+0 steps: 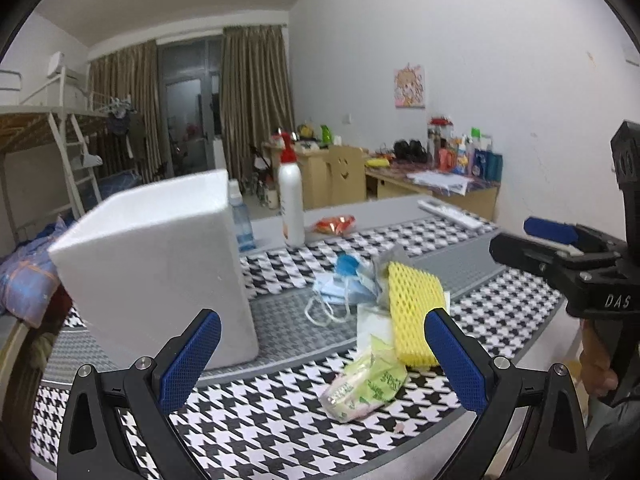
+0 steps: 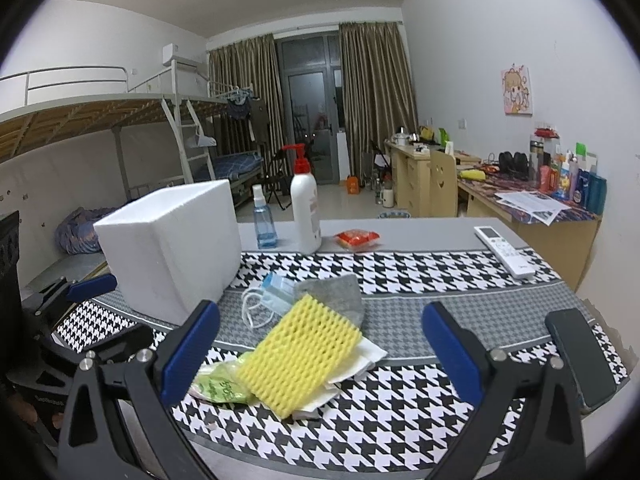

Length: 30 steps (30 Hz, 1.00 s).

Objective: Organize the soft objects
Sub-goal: 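Grasp the green tissue pack with the left tool while the right grasps the yellow foam net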

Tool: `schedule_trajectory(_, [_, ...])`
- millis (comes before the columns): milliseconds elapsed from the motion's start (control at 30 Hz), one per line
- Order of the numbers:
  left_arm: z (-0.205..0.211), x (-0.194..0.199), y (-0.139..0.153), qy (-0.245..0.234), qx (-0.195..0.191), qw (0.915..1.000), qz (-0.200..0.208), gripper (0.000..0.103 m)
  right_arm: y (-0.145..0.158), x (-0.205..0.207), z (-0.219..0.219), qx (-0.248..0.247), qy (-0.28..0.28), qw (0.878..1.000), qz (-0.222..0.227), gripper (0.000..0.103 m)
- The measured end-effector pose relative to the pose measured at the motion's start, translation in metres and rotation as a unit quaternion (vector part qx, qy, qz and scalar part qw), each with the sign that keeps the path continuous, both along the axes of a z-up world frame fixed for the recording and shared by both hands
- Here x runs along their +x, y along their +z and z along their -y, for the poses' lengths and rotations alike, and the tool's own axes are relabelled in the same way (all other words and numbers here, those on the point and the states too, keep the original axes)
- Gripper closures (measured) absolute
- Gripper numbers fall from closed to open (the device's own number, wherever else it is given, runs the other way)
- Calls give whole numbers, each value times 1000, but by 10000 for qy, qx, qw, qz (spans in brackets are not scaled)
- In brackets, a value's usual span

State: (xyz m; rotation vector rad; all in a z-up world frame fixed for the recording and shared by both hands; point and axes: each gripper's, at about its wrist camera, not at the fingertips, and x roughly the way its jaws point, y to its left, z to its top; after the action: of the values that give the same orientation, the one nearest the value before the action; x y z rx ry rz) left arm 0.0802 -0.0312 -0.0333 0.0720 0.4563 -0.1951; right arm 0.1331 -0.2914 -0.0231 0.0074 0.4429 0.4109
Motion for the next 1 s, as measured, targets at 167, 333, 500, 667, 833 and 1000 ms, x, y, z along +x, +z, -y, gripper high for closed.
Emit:
schedule_trajectory(167, [1,8,-13,-101,80,9997,-227,1,-8,5,0,-93,30,9998,-157,1])
schedule_trajectory(333, [8,15,-26,-262,188,9983,-480,1,-17,11,1,-83,48,9994,-344,1])
schedule_trajectory(500, [14,23,-38,-480,289,9958,-718,1,-24,16,-2,-112,93,9989,-447,1])
schedule_trajectory(667, [19,33,-48,-691,465,9917,-982,2,-30,18,-5,-188,158,9984,-513,1])
schedule_trajectory(833, [30,43,-57,-982,615,9854,-1245,17,-37,25,-6,-206,142,9973,-688,1])
schedule_trajectory(1000, [34,52,-64,-1182,612,9803,-1458,30,-40,28,-3,-132,153,9968,-770,1])
